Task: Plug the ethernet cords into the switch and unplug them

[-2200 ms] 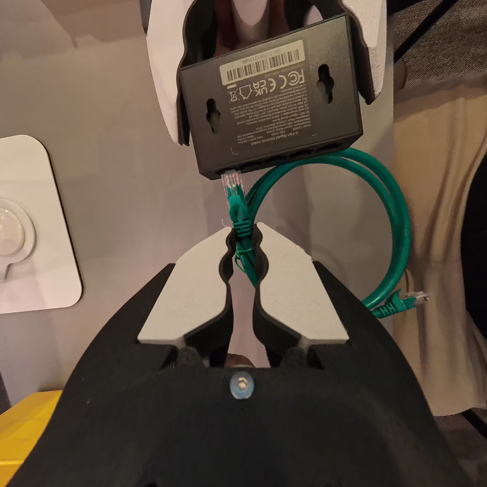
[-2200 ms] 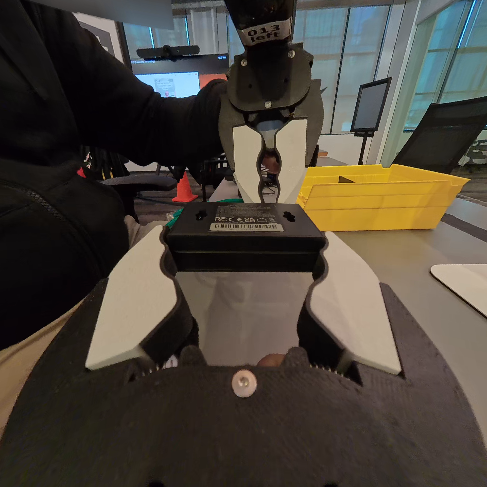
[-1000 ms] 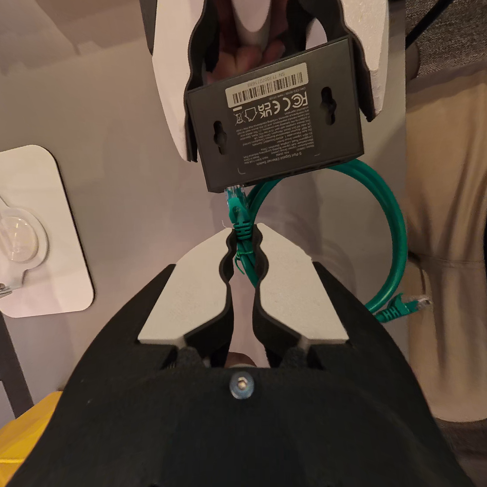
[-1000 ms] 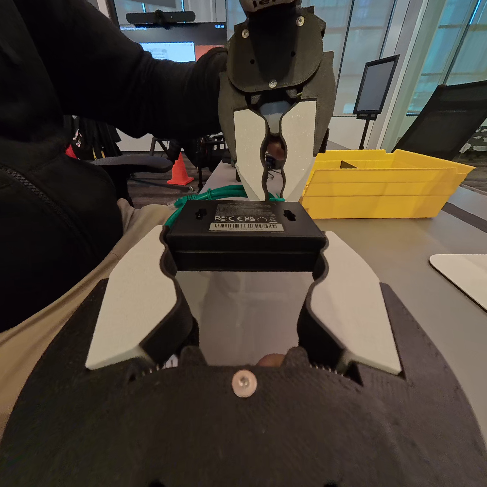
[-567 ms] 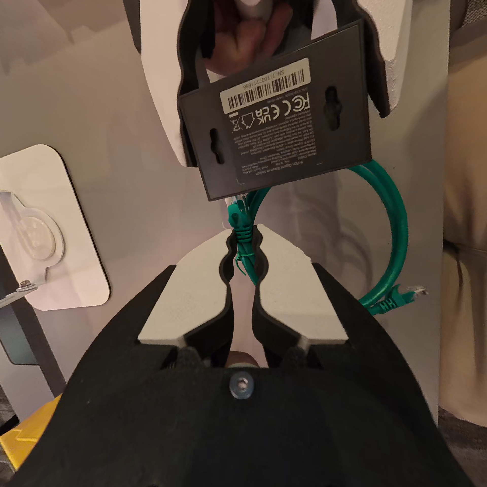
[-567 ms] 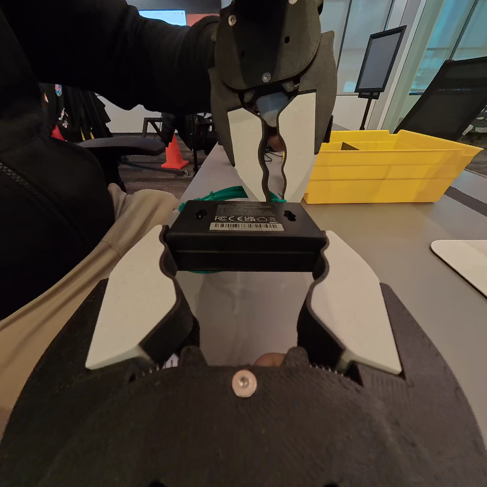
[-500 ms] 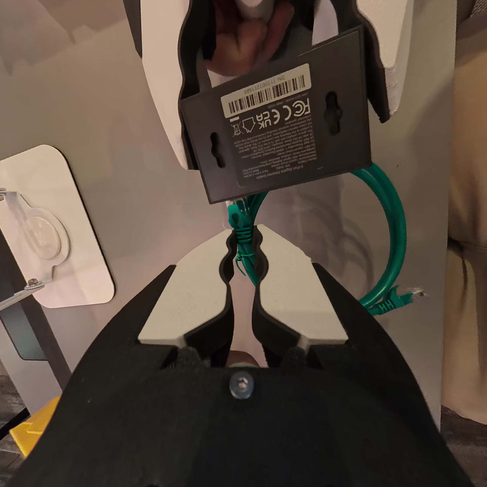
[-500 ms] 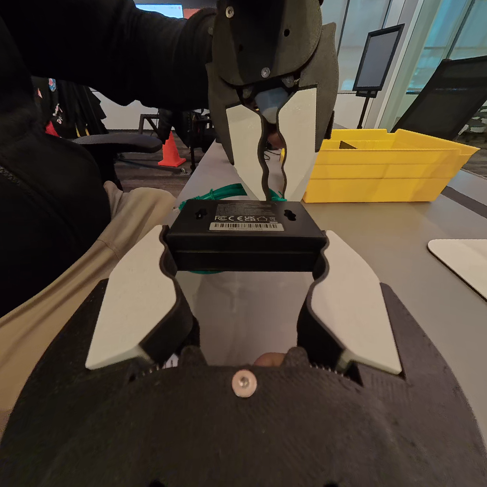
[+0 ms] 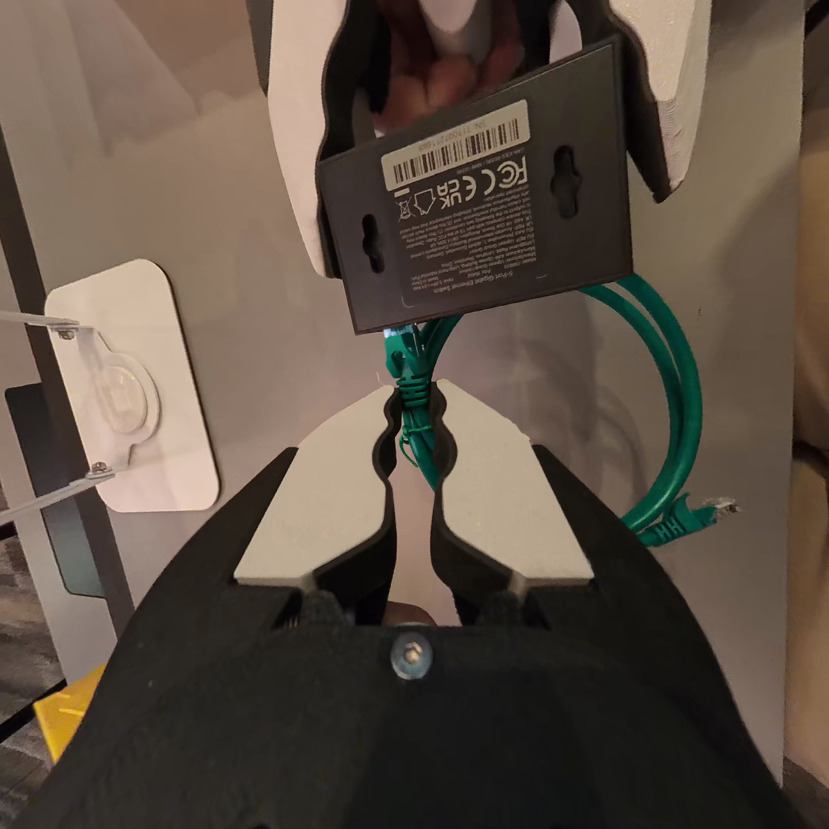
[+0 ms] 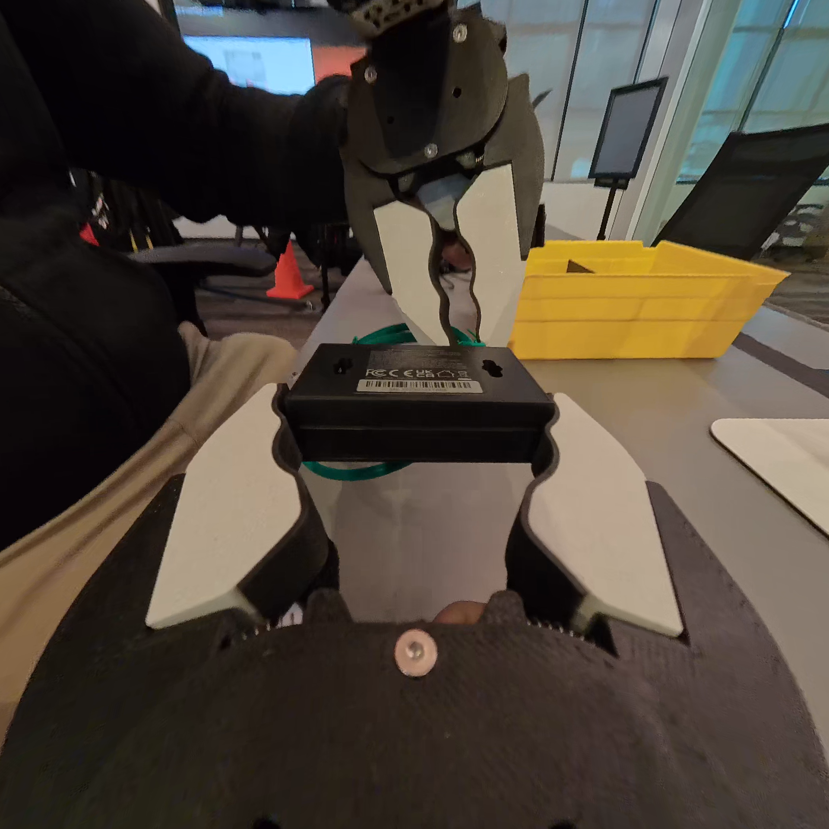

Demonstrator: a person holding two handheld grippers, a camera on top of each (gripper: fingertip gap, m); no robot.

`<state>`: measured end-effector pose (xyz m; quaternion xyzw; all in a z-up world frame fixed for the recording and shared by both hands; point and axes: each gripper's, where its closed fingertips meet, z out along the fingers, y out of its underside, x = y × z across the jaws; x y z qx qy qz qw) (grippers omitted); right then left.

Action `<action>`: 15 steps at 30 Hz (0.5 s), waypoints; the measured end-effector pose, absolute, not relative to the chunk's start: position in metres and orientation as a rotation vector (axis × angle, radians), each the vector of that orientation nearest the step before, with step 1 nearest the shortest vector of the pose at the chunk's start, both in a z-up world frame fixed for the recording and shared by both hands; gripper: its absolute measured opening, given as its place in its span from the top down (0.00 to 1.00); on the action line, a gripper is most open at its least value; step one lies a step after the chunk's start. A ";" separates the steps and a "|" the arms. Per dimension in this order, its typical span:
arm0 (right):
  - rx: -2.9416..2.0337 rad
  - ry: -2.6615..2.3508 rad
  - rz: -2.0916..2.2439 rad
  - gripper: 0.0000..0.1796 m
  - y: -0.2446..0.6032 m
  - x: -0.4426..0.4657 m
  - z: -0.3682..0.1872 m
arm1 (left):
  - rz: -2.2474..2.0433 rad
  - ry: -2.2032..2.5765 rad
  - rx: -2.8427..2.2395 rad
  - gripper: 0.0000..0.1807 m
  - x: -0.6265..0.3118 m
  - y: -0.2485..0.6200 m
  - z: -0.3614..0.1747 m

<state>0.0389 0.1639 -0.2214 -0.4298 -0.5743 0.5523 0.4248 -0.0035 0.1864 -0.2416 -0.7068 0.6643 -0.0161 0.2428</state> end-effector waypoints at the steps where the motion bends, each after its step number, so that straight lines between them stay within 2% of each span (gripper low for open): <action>1: -1.088 -1.464 1.357 0.43 0.163 0.037 -0.227 | -0.027 1.821 -1.935 0.94 -0.006 0.186 -0.244; 15: -1.079 -1.391 1.405 0.43 0.167 0.037 -0.217 | -0.088 1.714 -1.883 0.92 -0.007 0.192 -0.244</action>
